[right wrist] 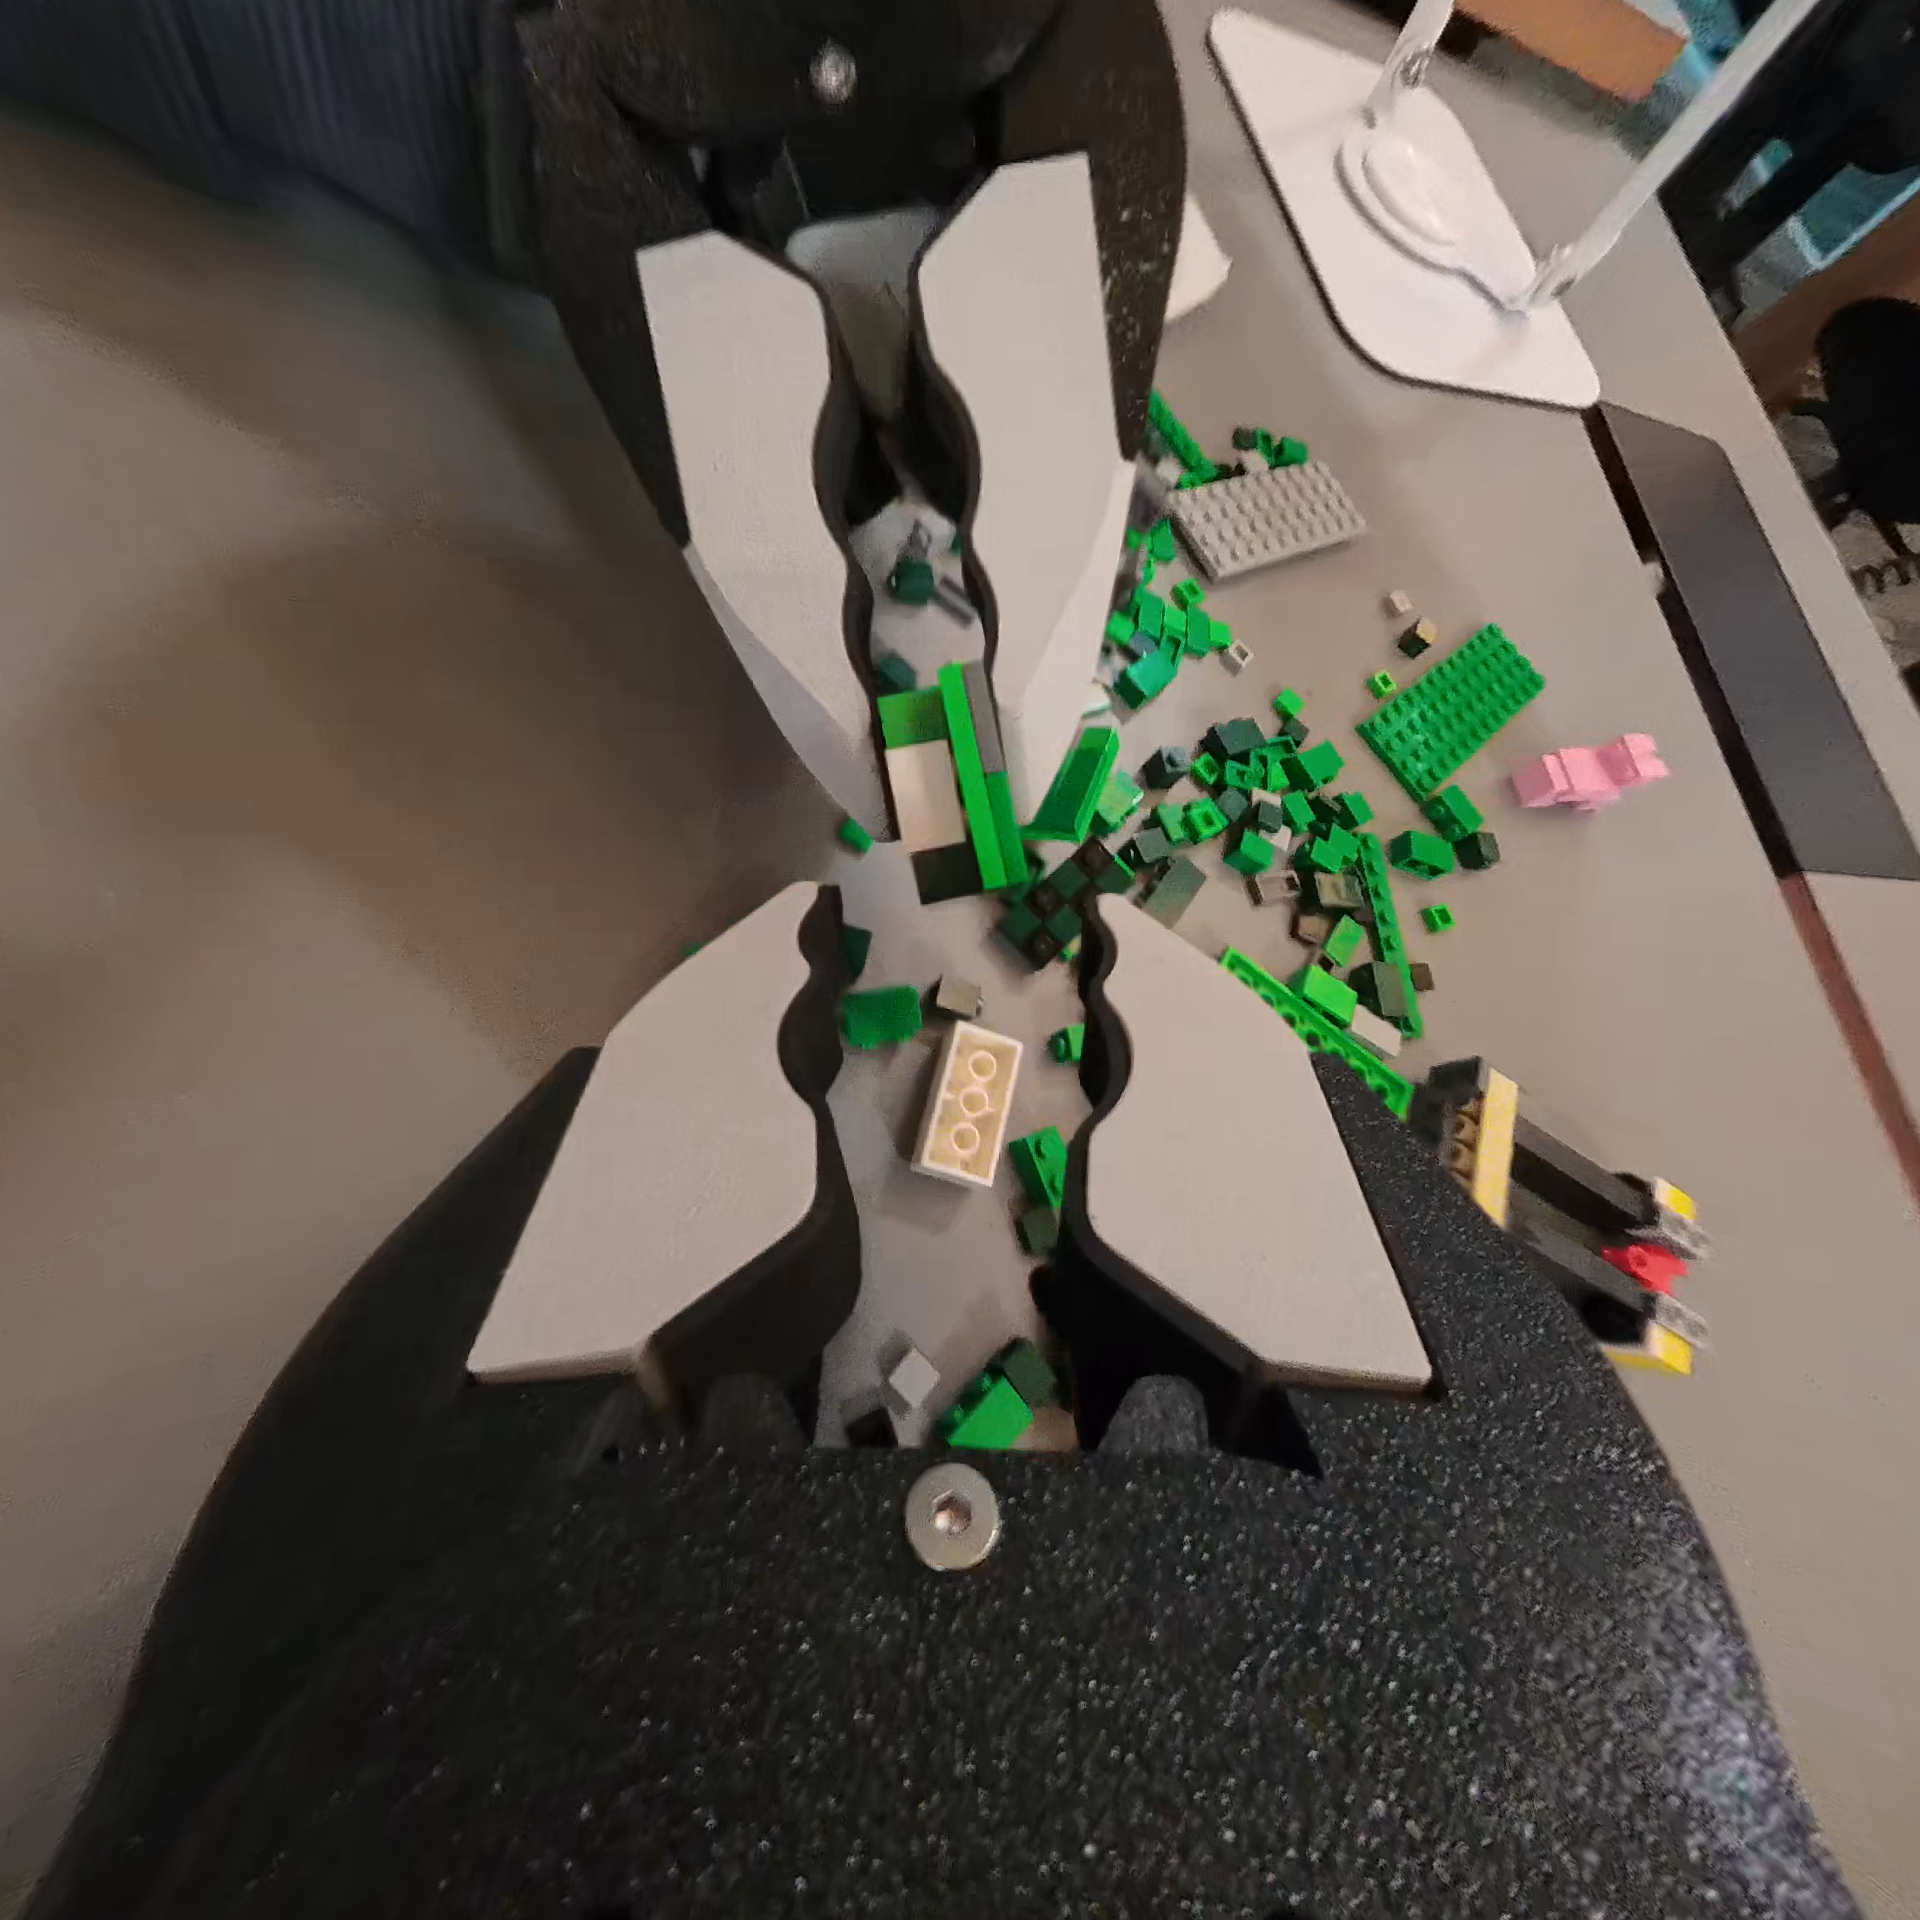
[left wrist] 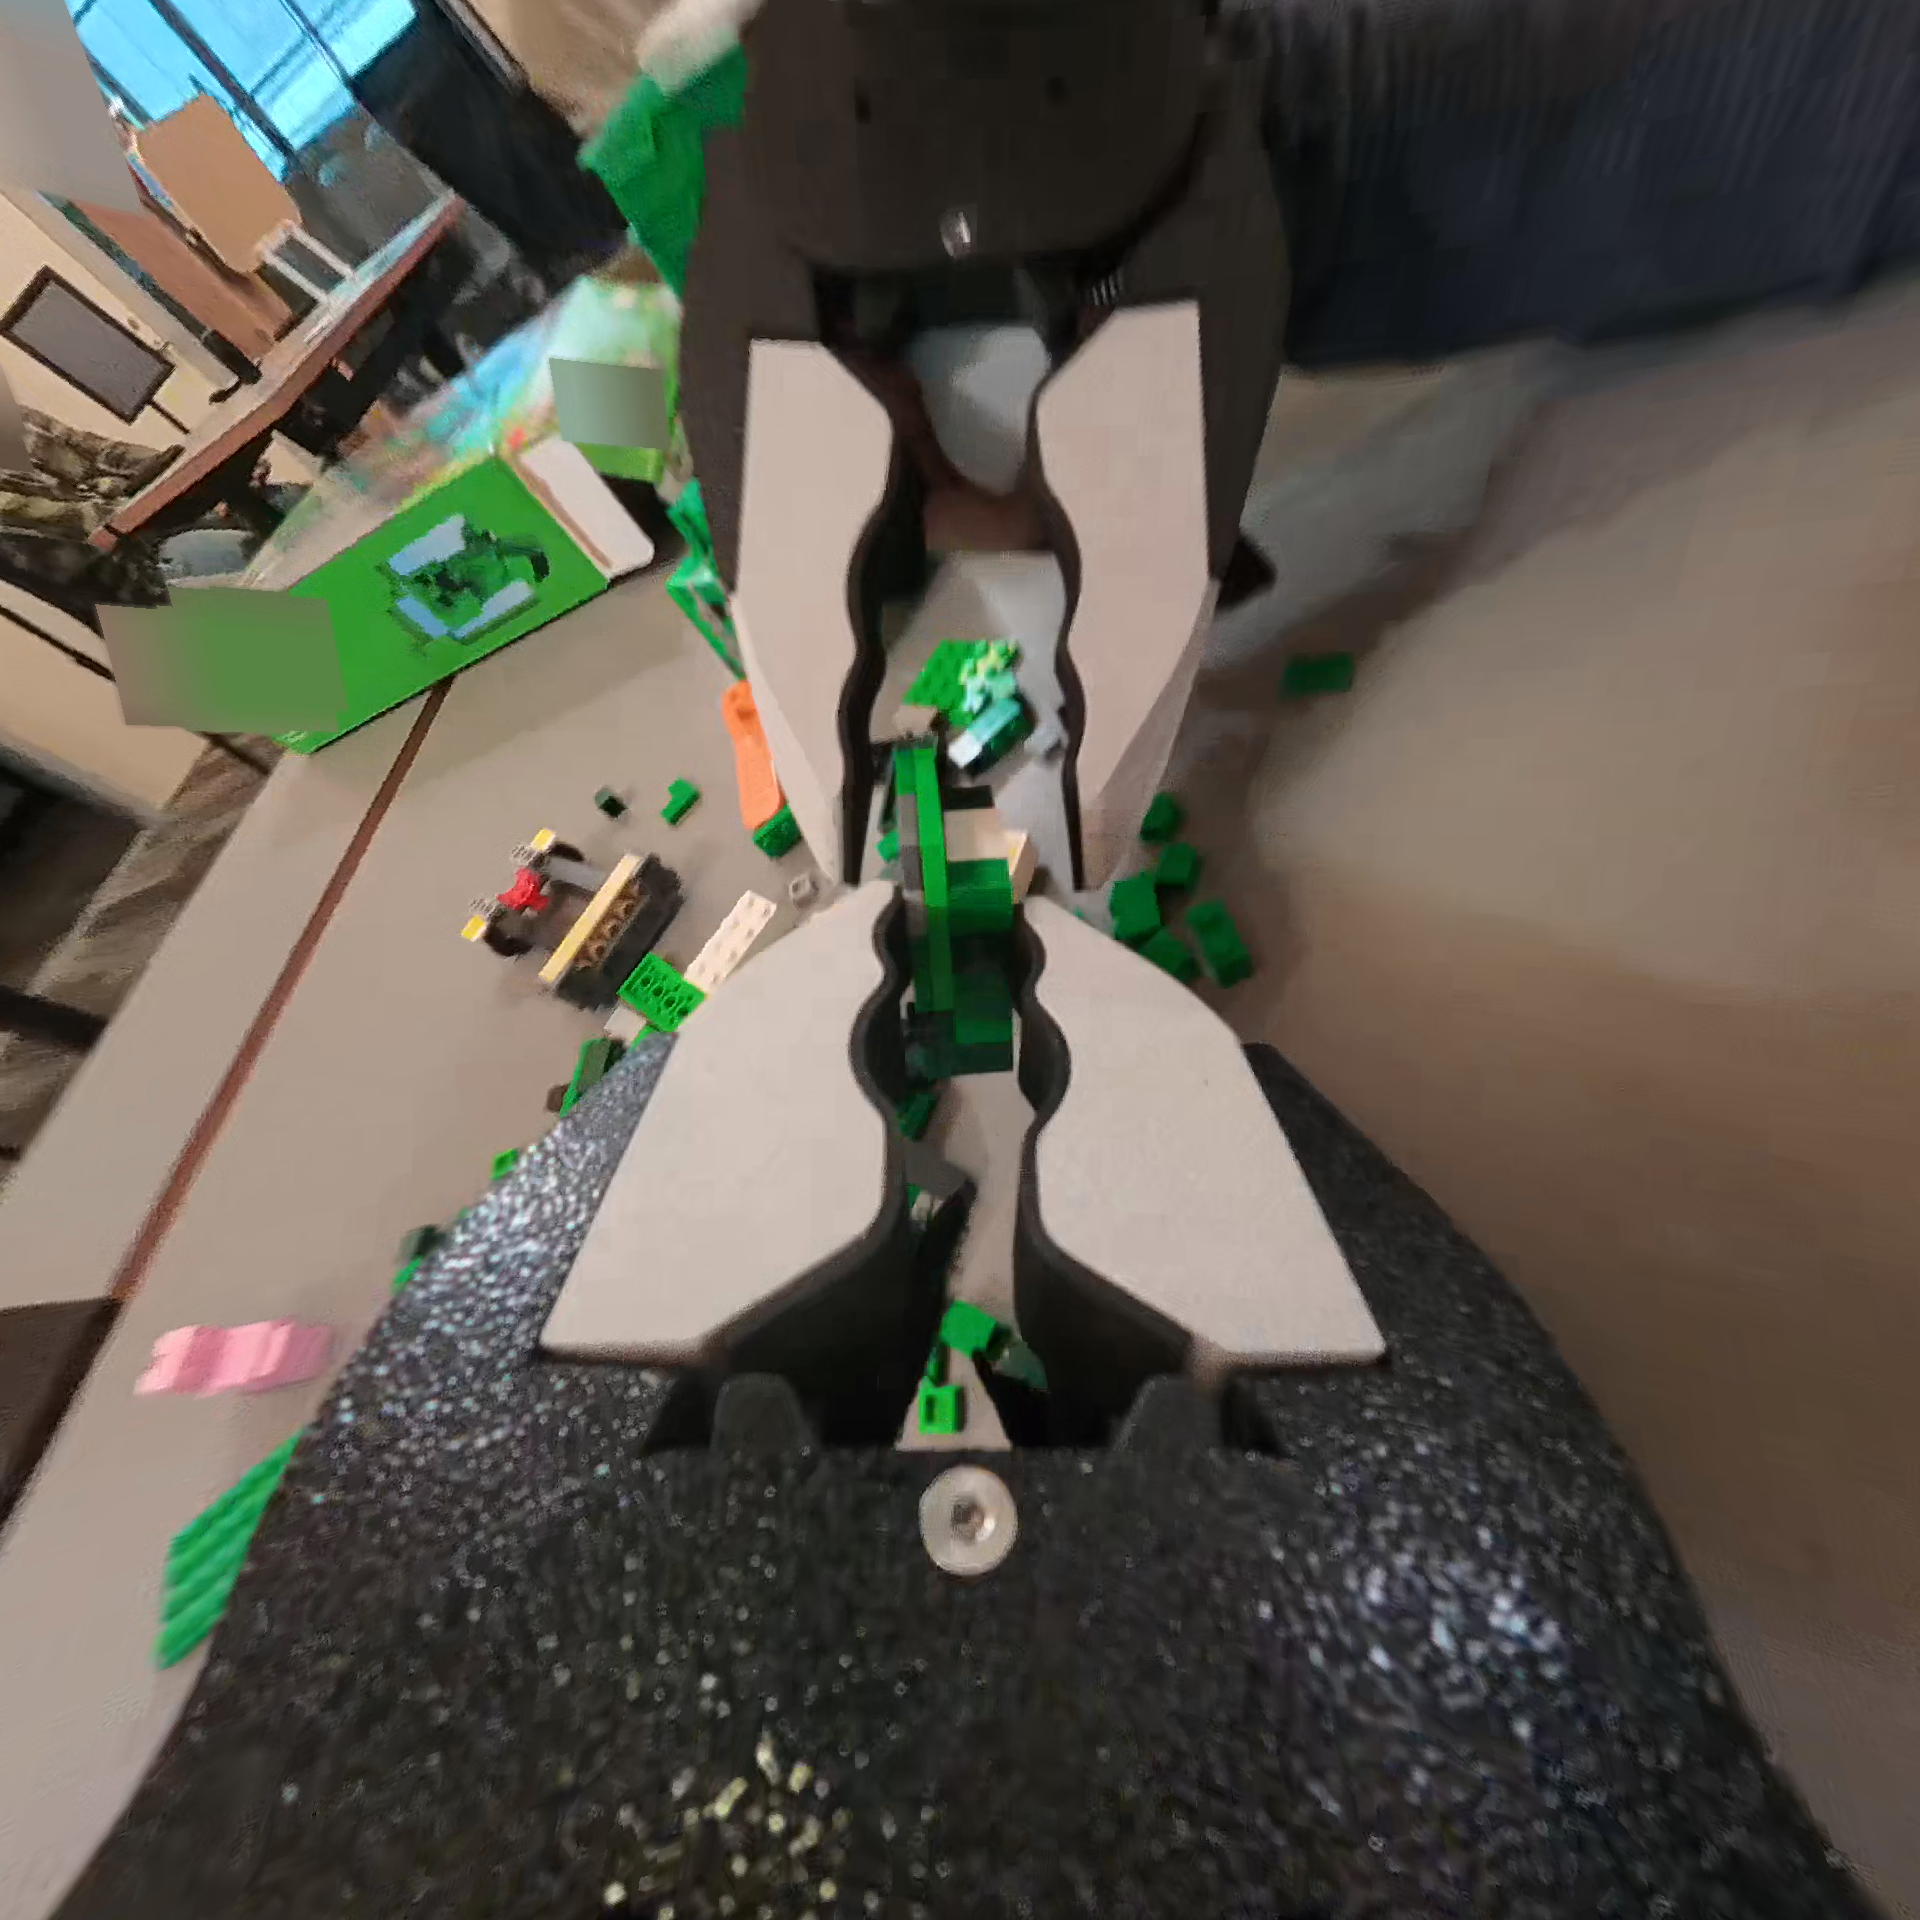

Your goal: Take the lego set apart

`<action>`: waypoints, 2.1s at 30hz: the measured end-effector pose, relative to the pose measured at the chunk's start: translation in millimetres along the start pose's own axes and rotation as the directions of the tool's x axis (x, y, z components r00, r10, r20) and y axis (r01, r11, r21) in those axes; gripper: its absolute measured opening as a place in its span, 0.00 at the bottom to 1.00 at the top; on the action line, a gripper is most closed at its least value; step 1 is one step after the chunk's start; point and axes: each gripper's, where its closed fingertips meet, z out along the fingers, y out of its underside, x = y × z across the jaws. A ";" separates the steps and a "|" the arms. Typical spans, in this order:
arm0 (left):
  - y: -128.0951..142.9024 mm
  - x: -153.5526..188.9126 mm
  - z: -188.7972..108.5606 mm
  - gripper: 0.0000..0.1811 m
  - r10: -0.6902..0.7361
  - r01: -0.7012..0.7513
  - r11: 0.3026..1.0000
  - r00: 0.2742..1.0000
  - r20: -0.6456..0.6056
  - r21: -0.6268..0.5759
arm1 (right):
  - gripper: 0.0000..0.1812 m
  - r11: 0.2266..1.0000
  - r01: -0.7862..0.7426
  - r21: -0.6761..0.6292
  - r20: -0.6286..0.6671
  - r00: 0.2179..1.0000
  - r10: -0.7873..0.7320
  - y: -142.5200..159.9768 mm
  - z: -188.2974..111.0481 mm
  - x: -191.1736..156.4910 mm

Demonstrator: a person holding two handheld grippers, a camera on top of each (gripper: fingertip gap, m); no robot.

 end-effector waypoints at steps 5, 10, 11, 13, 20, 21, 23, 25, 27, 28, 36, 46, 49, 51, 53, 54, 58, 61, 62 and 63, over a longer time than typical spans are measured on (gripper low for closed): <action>-17.3 -1.6 -10.5 0.11 -0.148 0.161 0.974 0.985 -0.088 0.162 | 0.15 0.973 -0.099 0.211 0.070 0.994 0.086 -27.0 -5.8 -3.7; -24.8 9.6 -17.0 0.09 -0.141 0.182 0.961 0.970 -0.198 0.206 | 0.09 0.958 -0.077 0.276 0.141 0.989 0.039 -34.4 -10.7 -14.6; -23.4 12.8 -16.5 0.09 -0.116 0.156 0.969 0.971 -0.208 0.189 | 0.09 0.963 -0.046 0.265 0.140 0.990 0.009 -33.0 -10.6 -17.5; -22.1 18.1 -16.7 0.11 -0.091 0.134 0.975 0.969 -0.231 0.177 | 0.09 0.970 0.018 0.242 0.136 0.989 -0.053 -30.4 -9.9 -23.1; -15.8 31.8 -22.4 0.09 -0.072 0.122 0.983 0.942 -0.329 0.137 | 0.10 0.972 0.170 0.159 0.149 0.970 -0.194 -26.8 -3.8 -37.9; -14.3 30.8 -22.3 0.09 -0.067 0.114 0.985 0.945 -0.320 0.129 | 0.10 0.972 0.191 0.140 0.137 0.968 -0.210 -25.6 -2.7 -37.2; -9.5 30.1 -20.1 0.09 -0.055 0.090 0.991 0.951 -0.304 0.101 | 0.10 0.968 0.237 0.078 0.116 0.963 -0.245 -20.3 0.1 -35.2; -6.4 26.6 -17.3 0.09 -0.047 0.072 0.994 0.962 -0.269 0.082 | 0.10 0.968 0.247 0.030 0.088 0.964 -0.249 -15.6 1.7 -30.9; -8.4 21.3 -17.6 0.09 -0.059 0.085 0.992 0.969 -0.242 0.097 | 0.10 0.985 0.167 0.052 0.082 0.982 -0.171 -18.3 0.7 -26.2; -10.5 19.9 -18.7 0.09 -0.067 0.096 0.989 0.968 -0.241 0.112 | 0.10 0.990 0.116 0.081 0.094 0.988 -0.123 -22.0 -0.6 -25.1; -9.4 19.8 -17.7 0.09 -0.066 0.093 0.990 0.970 -0.234 0.106 | 0.09 0.981 -0.018 0.193 0.154 0.988 -0.012 -32.8 -7.0 -24.9; 5.7 32.5 -15.9 0.09 0.052 -0.059 0.998 0.964 -0.260 -0.018 | 0.10 0.951 0.310 0.007 0.109 0.945 -0.309 -15.3 2.0 -37.2; 6.6 29.4 -15.5 0.10 0.059 -0.066 0.998 0.969 -0.238 -0.024 | 0.10 0.938 0.345 -0.036 0.079 0.937 -0.341 -13.8 2.7 -33.5; 7.8 26.3 -14.9 0.09 0.046 -0.054 0.998 0.974 -0.220 -0.028 | 0.11 0.940 0.338 -0.055 0.056 0.940 -0.335 -12.9 3.7 -29.4; 9.7 24.3 -14.1 0.09 0.041 -0.050 0.998 0.977 -0.207 -0.038 | 0.11 0.951 0.305 -0.057 0.047 0.952 -0.303 -11.8 5.1 -26.7; 10.0 23.7 -13.8 0.09 0.043 -0.052 0.998 0.978 -0.203 -0.041 | 0.11 0.957 0.287 -0.049 0.046 0.958 -0.284 -11.9 5.5 -26.2; 13.4 23.6 -13.1 0.09 0.066 -0.080 0.994 0.979 -0.195 -0.068 | 0.14 0.976 0.217 -0.005 0.049 0.975 -0.216 -15.4 4.4 -24.5; 12.0 23.7 -12.3 0.09 0.073 -0.088 0.994 0.979 -0.191 -0.067 | 0.14 0.981 0.196 0.001 0.060 0.979 -0.195 -16.0 5.2 -25.7; 12.1 23.8 -12.2 0.09 0.073 -0.088 0.994 0.979 -0.191 -0.068 | 0.14 0.981 0.194 -0.003 0.065 0.979 -0.194 -15.3 6.2 -26.4; 12.7 23.3 -12.2 0.09 0.074 -0.088 0.994 0.979 -0.188 -0.071 | 0.13 0.981 0.194 -0.009 0.068 0.979 -0.193 -14.2 7.1 -26.8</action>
